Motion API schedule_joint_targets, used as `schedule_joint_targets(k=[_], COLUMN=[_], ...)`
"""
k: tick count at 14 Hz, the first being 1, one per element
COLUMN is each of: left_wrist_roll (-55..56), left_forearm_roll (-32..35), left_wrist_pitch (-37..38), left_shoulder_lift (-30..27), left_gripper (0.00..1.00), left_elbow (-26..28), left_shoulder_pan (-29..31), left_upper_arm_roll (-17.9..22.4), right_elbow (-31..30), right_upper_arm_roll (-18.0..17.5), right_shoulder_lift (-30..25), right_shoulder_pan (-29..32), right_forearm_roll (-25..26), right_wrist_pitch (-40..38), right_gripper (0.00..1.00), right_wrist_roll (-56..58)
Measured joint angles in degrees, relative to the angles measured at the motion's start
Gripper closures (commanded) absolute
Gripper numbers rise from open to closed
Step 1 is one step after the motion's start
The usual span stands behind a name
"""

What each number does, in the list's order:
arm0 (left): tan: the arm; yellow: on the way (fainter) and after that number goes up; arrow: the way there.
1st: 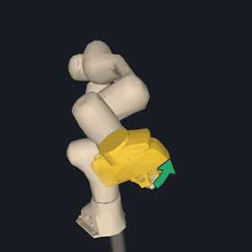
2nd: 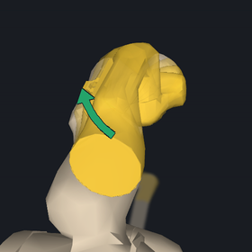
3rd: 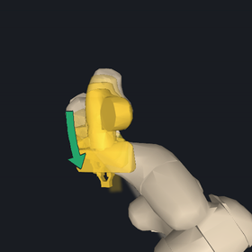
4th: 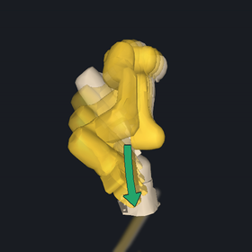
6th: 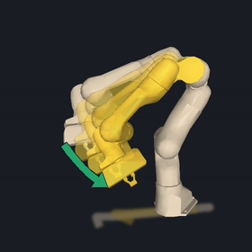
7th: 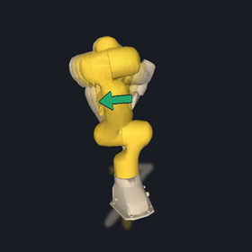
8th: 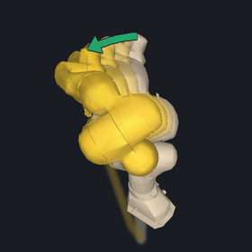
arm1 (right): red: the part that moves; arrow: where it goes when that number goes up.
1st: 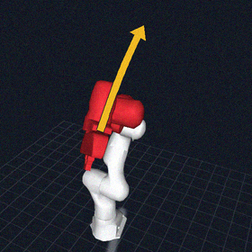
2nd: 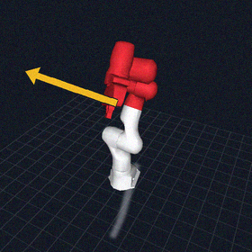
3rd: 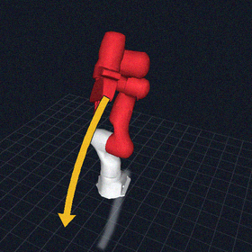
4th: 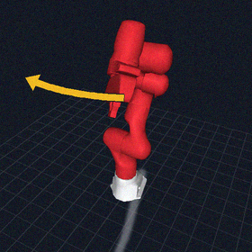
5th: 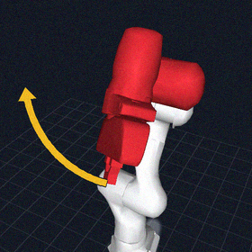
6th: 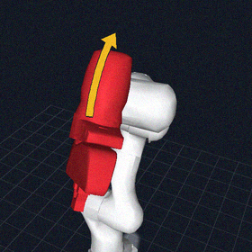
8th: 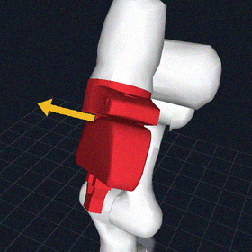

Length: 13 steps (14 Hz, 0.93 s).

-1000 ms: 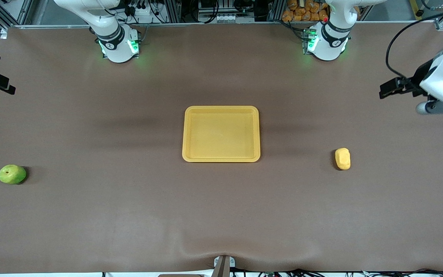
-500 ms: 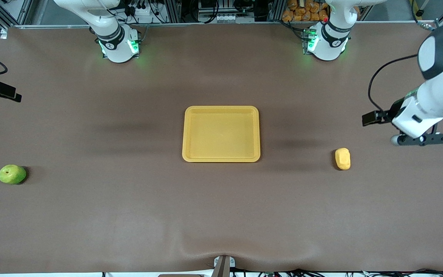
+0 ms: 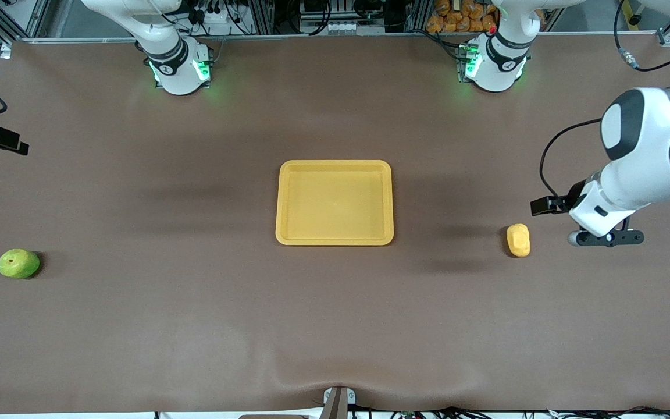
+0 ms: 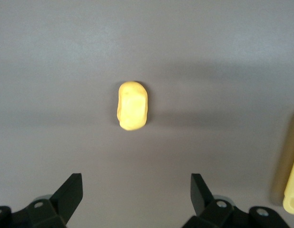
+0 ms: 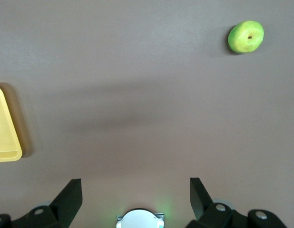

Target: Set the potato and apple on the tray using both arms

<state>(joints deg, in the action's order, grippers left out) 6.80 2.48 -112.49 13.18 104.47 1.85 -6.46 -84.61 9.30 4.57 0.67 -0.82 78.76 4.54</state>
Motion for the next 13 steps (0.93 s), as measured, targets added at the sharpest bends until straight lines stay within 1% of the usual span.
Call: schedule_joint_targets(k=[7, 11, 13], left_wrist_roll=[-0.07, -0.07, -0.07], left_forearm_roll=[0.22, 0.22, 0.22], left_wrist_pitch=[-7.78, -9.1, -9.67], left_shoulder_lift=[6.56, 8.4, 9.03], left_gripper=[0.0, 0.0, 0.0], left_elbow=[0.15, 0.09, 0.08], left_shoulder_pan=[0.95, 0.95, 0.96], left_upper_arm_roll=[0.05, 0.03, 0.03], right_elbow=[-0.02, -0.04, -0.04], right_upper_arm_roll=[0.32, 0.34, 0.34], right_shoulder_lift=[2.61, 5.2, 6.69], right_shoulder_pan=[2.93, 4.68, 5.02], right_forearm_roll=[0.15, 0.17, 0.17], right_wrist_pitch=[-0.03, 0.36, 1.74], right_gripper=[0.0, 0.0, 0.0], right_wrist_roll=[0.37, 0.54, 0.95])
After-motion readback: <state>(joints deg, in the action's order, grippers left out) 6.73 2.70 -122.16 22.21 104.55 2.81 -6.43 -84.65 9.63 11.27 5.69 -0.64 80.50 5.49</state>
